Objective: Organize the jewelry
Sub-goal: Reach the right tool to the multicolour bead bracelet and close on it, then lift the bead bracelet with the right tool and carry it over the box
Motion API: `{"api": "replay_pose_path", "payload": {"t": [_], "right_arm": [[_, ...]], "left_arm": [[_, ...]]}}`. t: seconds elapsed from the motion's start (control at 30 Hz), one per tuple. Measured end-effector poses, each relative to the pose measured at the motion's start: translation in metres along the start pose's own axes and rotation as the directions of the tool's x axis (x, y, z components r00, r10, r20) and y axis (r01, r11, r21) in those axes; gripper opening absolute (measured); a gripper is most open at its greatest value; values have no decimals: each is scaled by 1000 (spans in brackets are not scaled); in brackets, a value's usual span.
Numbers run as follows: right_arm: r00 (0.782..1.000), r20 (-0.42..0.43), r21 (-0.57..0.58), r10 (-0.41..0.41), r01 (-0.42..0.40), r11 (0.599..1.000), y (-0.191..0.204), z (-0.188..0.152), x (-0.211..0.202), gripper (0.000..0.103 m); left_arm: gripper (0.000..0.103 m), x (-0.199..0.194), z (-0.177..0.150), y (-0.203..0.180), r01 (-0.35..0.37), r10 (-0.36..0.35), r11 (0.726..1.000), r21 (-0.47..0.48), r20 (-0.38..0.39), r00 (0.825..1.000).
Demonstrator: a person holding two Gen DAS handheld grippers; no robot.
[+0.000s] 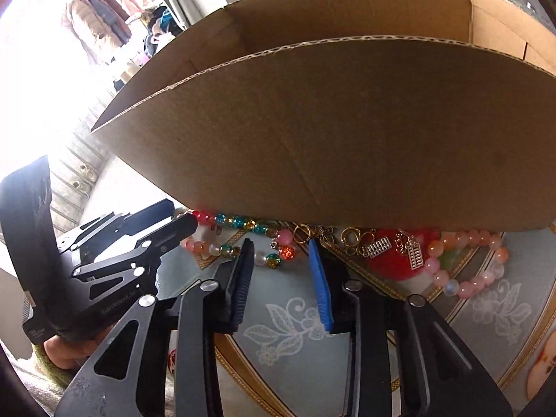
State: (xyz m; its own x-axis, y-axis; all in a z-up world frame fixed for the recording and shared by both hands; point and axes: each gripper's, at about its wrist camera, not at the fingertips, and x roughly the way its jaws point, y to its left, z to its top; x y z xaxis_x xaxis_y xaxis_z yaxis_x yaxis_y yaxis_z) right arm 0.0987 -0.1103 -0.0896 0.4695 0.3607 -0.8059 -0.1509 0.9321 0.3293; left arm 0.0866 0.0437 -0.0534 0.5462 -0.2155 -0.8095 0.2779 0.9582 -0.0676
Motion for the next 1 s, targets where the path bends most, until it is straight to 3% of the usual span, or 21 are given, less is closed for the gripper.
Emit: {"api": "replay_pose_path", "payload": {"t": [0.2,0.7,0.83,0.97,1.0], "right_arm": [[1000,-23,-32,-10,9,999,19,9,15,14],[998,-62,-79,-21,16,997,30,-8,22,7],[999,-37,-46,11,-13,999,25,-6,18,13],[999,-3,-49,35,-35,998,26,1,15,32],[999,-2,-57,40,-40,998,28,5,18,32]], "left_arm": [[20,-4,-5,-4,11,-11,1000,11,1,1000],[17,-26,-32,-21,42,-40,998,42,-49,998],[17,-30,-39,-27,44,-41,997,57,-57,998],[17,-33,-44,-27,42,-38,997,58,-60,997],[17,-33,-45,-27,40,-37,997,58,-60,998]]}}
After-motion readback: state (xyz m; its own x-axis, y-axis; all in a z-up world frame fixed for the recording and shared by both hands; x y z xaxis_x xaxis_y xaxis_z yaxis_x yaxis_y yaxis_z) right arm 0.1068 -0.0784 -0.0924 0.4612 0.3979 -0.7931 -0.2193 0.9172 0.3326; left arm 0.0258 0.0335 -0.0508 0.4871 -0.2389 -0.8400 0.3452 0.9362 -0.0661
